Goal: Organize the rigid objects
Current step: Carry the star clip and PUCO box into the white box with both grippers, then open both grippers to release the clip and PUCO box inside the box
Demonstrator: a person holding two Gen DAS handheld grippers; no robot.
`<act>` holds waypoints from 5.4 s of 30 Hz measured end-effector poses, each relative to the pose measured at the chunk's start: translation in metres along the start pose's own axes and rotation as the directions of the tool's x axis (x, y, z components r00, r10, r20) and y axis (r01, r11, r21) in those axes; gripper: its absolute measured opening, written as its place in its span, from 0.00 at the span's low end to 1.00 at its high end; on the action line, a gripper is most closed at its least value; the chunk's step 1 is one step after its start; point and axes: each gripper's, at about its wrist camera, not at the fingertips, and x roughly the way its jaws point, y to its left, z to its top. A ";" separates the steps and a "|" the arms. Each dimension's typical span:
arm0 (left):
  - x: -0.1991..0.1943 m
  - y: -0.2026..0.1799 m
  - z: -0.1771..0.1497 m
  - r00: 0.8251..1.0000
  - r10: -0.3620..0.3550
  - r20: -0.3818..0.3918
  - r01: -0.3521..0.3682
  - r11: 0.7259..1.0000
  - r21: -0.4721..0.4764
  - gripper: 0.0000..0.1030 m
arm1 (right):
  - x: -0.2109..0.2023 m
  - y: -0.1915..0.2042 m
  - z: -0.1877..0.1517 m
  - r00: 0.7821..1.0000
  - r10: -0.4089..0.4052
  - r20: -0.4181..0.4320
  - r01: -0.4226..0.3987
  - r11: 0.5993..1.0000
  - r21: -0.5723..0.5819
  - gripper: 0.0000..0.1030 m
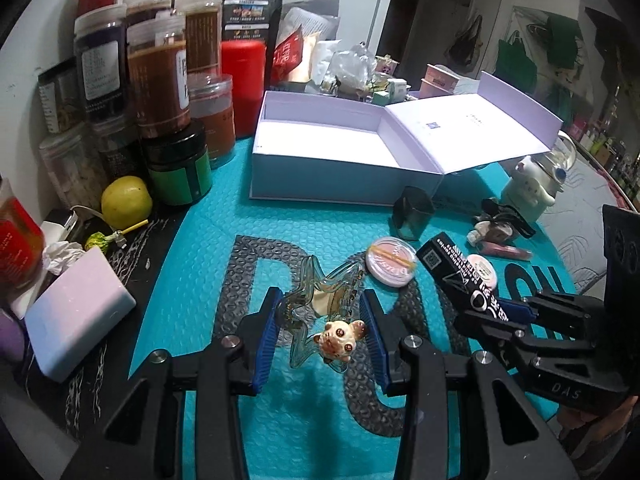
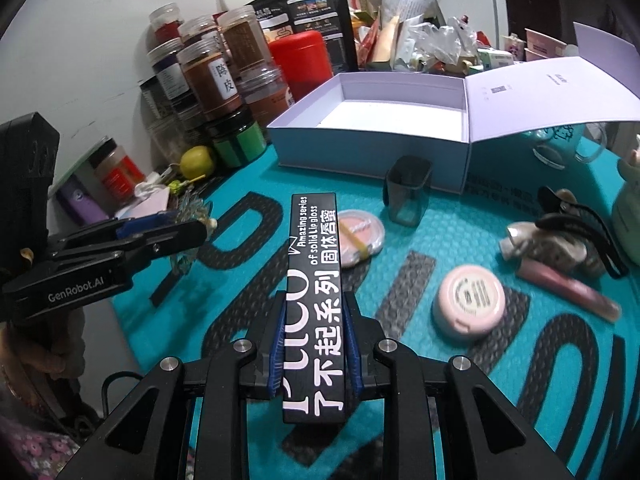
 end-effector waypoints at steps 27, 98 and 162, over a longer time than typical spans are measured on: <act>0.009 -0.020 0.060 0.998 -0.040 0.057 0.035 0.995 0.089 0.38 | -0.025 -0.004 0.042 0.992 -0.048 0.115 0.051 0.998 -0.025 0.25; 0.180 -0.022 0.221 0.999 0.031 -0.027 -0.023 0.968 0.249 0.38 | 0.097 -0.111 0.204 0.993 -0.121 0.018 0.120 0.993 0.017 0.25; 0.129 -0.030 0.226 0.988 0.146 -0.056 -0.133 0.973 0.187 0.77 | 0.048 -0.081 0.209 0.963 -0.271 0.003 0.271 0.963 -0.004 0.45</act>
